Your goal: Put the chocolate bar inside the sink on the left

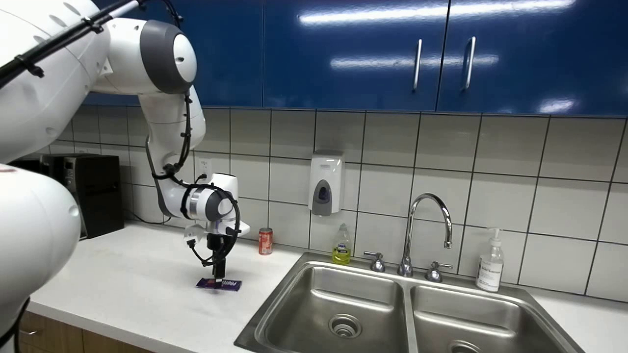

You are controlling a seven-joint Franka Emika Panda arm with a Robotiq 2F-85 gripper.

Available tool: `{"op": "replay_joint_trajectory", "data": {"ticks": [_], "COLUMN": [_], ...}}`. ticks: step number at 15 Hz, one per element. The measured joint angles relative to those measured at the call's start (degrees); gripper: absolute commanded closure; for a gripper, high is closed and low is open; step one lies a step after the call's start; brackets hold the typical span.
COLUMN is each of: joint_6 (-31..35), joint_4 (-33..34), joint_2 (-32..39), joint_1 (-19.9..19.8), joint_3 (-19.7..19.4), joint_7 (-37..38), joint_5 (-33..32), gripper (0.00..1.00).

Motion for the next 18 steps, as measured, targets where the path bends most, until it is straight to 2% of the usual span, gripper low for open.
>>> {"op": "replay_joint_trajectory", "data": {"ticks": [3,9,18], "joint_6": [0.3,0.4,0.4], "joint_4": [0.0,0.0,0.0], "joint_2": [-0.2,-0.1,0.8], "joint_1": [-1.0,-1.3,1.1], "joint_3": [2.0,1.9,-2.1], "joint_7": [-3.1,-3.8,2.6], "joint_5": [0.0,0.0,-0.2], "gripper": [0.00,0.00,0.00]}}
